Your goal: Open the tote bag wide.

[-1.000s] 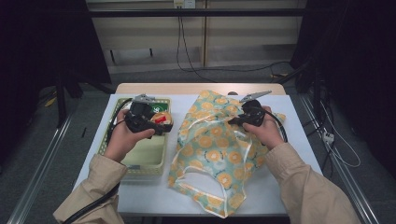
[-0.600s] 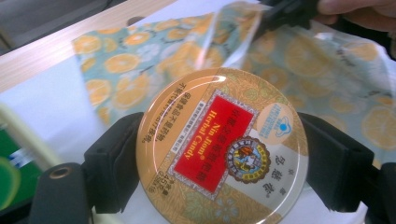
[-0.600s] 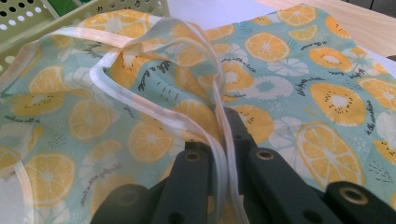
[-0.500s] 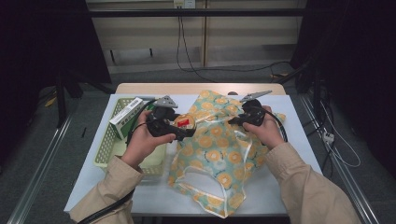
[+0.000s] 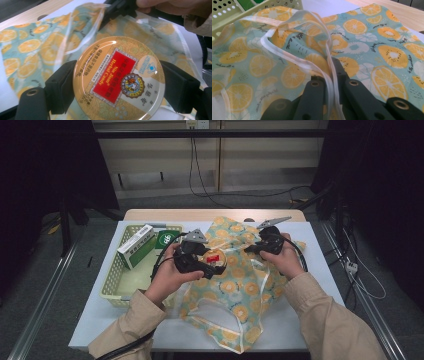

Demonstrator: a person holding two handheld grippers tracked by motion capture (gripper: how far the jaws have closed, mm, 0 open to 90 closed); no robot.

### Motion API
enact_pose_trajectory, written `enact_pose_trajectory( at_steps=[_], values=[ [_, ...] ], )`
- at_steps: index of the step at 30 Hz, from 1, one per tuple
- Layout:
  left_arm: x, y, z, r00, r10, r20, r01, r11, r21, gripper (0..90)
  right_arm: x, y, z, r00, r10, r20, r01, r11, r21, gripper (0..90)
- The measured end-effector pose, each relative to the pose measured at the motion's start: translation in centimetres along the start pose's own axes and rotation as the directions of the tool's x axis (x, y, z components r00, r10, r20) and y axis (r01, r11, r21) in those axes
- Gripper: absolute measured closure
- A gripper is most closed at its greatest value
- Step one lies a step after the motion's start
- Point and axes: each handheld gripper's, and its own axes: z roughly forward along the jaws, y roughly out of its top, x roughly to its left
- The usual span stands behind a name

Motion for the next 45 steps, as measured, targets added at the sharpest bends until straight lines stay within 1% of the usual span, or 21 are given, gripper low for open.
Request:
enact_pose_trajectory(
  at_steps=[1, 3, 4, 6, 8, 9, 10, 11, 17, 19, 22, 24, 30, 32, 34, 37, 40, 41, 42, 44, 45],
  values=[
    [-0.1, 0.0, 0.2, 0.9999, 0.01, 0.002, -0.01, 0.9999, 0.003, 20.5, 0.0, 0.0, 0.0, 1.0, 0.001, 0.0, -0.001, 1.0, -0.001, 89.0],
    [-0.4, 0.1, 0.5, 0.9999, 0.013, 0.004, -0.013, 0.9999, 0.009, 20.5, 0.0, 0.1, 0.0, 1.0, 0.002, -0.002, -0.002, 1.0, 0.001, 89.0],
    [-0.4, 0.1, 0.7, 0.9999, 0.009, 0.008, -0.009, 1.0, 0.002, 20.5, 0.0, 0.1, 0.0, 1.0, 0.002, 0.0, -0.002, 1.0, -0.001, 89.0],
    [-0.5, 0.1, 1.1, 0.9999, 0.011, 0.012, -0.011, 0.9999, 0.007, 20.6, 0.0, 0.1, 0.0, 1.0, 0.002, 0.0, -0.002, 1.0, -0.001, 89.0],
    [-0.6, 0.0, 1.5, 0.9999, 0.011, 0.012, -0.012, 0.9999, 0.012, 20.5, 0.0, 0.2, 0.1, 1.0, 0.003, -0.001, -0.003, 1.0, 0.0, 89.0],
    [-0.7, 0.0, 1.7, 0.9999, 0.011, 0.005, -0.011, 0.9999, 0.013, 20.5, -0.1, 0.2, 0.1, 1.0, 0.003, 0.001, -0.003, 1.0, 0.001, 89.0],
    [-0.7, -0.1, 1.9, 0.9999, 0.011, 0.009, -0.011, 0.9999, 0.012, 20.5, -0.1, 0.2, 0.1, 1.0, 0.007, -0.003, -0.007, 1.0, 0.0, 89.0],
    [-0.7, -0.2, 2.2, 0.9997, 0.01, 0.023, -0.01, 0.9999, 0.009, 20.5, -0.1, 0.3, 0.2, 1.0, 0.003, 0.001, -0.003, 1.0, -0.001, 89.0],
    [-1.1, -0.3, 3.9, 0.9996, 0.019, 0.02, -0.02, 0.9994, 0.029, 20.5, -0.5, 0.4, 0.9, 0.9999, 0.014, -0.001, -0.014, 0.9999, 0.004, 89.0],
    [-1.1, -0.4, 4.4, 0.9997, 0.021, 0.014, -0.021, 0.9993, 0.029, 20.6, -0.7, 0.5, 1.1, 0.9999, 0.016, -0.005, -0.016, 0.9999, 0.004, 89.0],
    [-1.1, -0.5, 5.4, 0.9995, 0.031, 0.0, -0.031, 0.9985, 0.045, 20.6, -0.8, 0.6, 1.2, 0.9997, 0.023, -0.005, -0.023, 0.9997, 0.005, 89.0],
    [-1.0, -0.6, 6.0, 0.9993, 0.038, -0.004, -0.038, 0.9978, 0.054, 20.5, -1.0, 0.7, 1.3, 0.9996, 0.028, -0.01, -0.028, 0.9996, 0.002, 89.0],
    [-0.2, -1.3, 7.6, 0.9997, 0.012, -0.02, -0.011, 0.9986, 0.051, 20.6, -1.3, 0.5, 1.3, 0.9994, 0.033, -0.014, -0.033, 0.9994, 0.004, 89.0],
    [0.0, -1.5, 7.9, 0.9997, 0.008, -0.022, -0.007, 0.9986, 0.052, 20.6, -1.4, 0.5, 1.3, 0.9993, 0.036, -0.014, -0.035, 0.9993, 0.007, 88.9],
    [0.2, -1.6, 8.1, 0.9993, 0.011, -0.035, -0.009, 0.9977, 0.066, 20.5, -1.5, 0.4, 1.3, 0.9992, 0.036, -0.017, -0.035, 0.9993, 0.007, 88.9],
    [0.5, -1.7, 8.5, 0.9992, 0.008, -0.04, -0.006, 0.9979, 0.064, 20.5, -1.6, 0.4, 1.4, 0.999, 0.039, -0.021, -0.039, 0.9992, 0.006, 89.0],
    [0.7, -1.9, 8.9, 0.9981, 0.003, -0.061, 0.002, 0.9973, 0.073, 20.6, -1.7, 0.3, 1.4, 0.9989, 0.04, -0.026, -0.04, 0.9992, 0.006, 89.0],
    [0.9, -2.0, 9.1, 0.9987, 0.0, -0.051, 0.004, 0.9974, 0.072, 20.5, -1.7, 0.3, 1.4, 0.9988, 0.04, -0.028, -0.04, 0.9992, 0.004, 88.9],
    [0.9, -2.1, 9.3, 0.9982, 0.004, -0.059, 0.001, 0.9971, 0.076, 20.5, -1.7, 0.3, 1.4, 0.9986, 0.044, -0.029, -0.044, 0.999, 0.004, 89.0],
    [1.1, -2.2, 9.6, 0.998, -0.006, -0.063, 0.01, 0.9972, 0.074, 20.5, -1.7, 0.3, 1.4, 0.9987, 0.043, -0.027, -0.043, 0.9991, 0.002, 88.9],
    [1.2, -2.2, 9.7, 0.9977, -0.003, -0.067, 0.009, 0.9967, 0.08, 20.5, -1.8, 0.3, 1.4, 0.9985, 0.044, -0.032, -0.044, 0.999, -0.001, 89.0]
  ],
)
